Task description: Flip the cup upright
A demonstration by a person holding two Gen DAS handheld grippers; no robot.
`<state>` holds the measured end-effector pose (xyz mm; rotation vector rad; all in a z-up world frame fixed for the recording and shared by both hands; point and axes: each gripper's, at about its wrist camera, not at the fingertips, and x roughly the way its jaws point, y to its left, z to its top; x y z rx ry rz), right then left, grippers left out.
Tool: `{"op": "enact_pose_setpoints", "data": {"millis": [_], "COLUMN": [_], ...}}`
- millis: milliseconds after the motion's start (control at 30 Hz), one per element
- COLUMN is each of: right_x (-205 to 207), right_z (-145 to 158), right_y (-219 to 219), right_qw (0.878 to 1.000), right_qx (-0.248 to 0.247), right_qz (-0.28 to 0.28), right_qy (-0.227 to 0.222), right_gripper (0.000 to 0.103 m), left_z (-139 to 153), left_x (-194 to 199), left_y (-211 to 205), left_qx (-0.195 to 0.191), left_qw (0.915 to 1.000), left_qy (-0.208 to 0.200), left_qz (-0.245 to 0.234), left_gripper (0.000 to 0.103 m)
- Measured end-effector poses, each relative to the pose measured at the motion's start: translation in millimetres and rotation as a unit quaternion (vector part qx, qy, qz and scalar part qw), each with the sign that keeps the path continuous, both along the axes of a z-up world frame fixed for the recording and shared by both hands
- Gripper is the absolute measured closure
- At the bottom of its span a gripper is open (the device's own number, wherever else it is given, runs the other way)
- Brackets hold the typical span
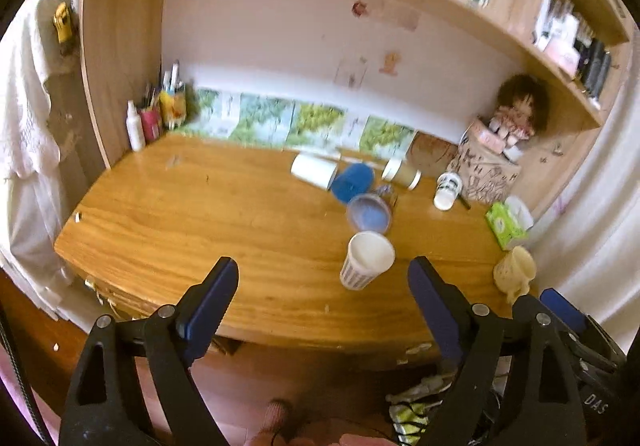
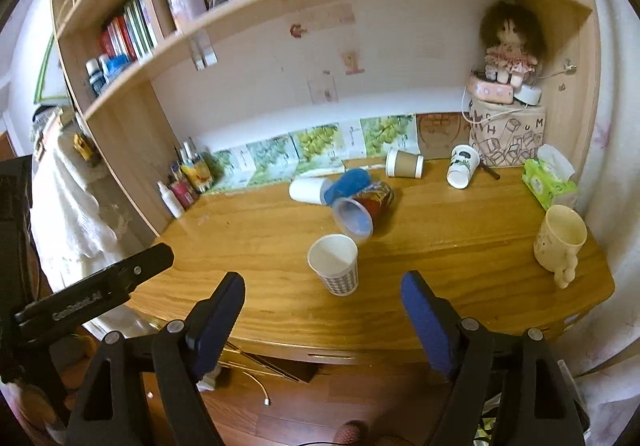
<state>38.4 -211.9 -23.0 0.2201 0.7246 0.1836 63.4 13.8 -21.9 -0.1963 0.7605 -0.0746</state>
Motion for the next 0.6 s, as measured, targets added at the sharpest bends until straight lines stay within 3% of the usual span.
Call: {"op": "enact_pose_setpoints", "data": {"millis": [100, 200, 400, 467, 533, 600], "right_x": [-11.2, -20.1, -33.3, -37.4, -42.7, -46.6], "right_z": [10.4, 17.7, 26.6, 28.6, 31.0, 34.5], "right_y": [-1.3, -2.7, -3.6, -1.4, 1.4, 3.3], "right_qw": [1.000, 0.998, 0.995, 0.994, 0.992, 0.990], "right_qx": [-0.001, -0.013, -0.014, -0.016, -0.018, -0.022], "right_qz": [-0.014, -0.031, -0.058, -0.057, -0.057, -0.060], "right_qy": [-0.025, -0.050, -0.085, -0.095, -0.109, -0.124], "right_gripper": [0.021, 0.021, 0.020, 0.016, 0.000, 0.000], "left_z": [8.8, 16.7, 33.7, 35.6, 36.3, 40.0], "left_x": [-10.7, -21.6, -42.5, -47.5, -50.6, -55.2], "left_y": [-6.2, -11.9, -12.7, -13.6, -15.0, -15.6], "left_qx": [0.025, 0.049, 0.089, 0.099, 0.105, 0.111], "left_qw": [0.9993, 0.9971, 0.9872, 0.9840, 0.9816, 0.9784], "left_qy": [-0.026, -0.055, -0.126, -0.142, -0.154, -0.170], "left_qz": [0.010, 0.017, 0.040, 0.041, 0.040, 0.040], "left_gripper": [0.012, 0.004, 0.002, 0.002, 0.002, 0.002]}}
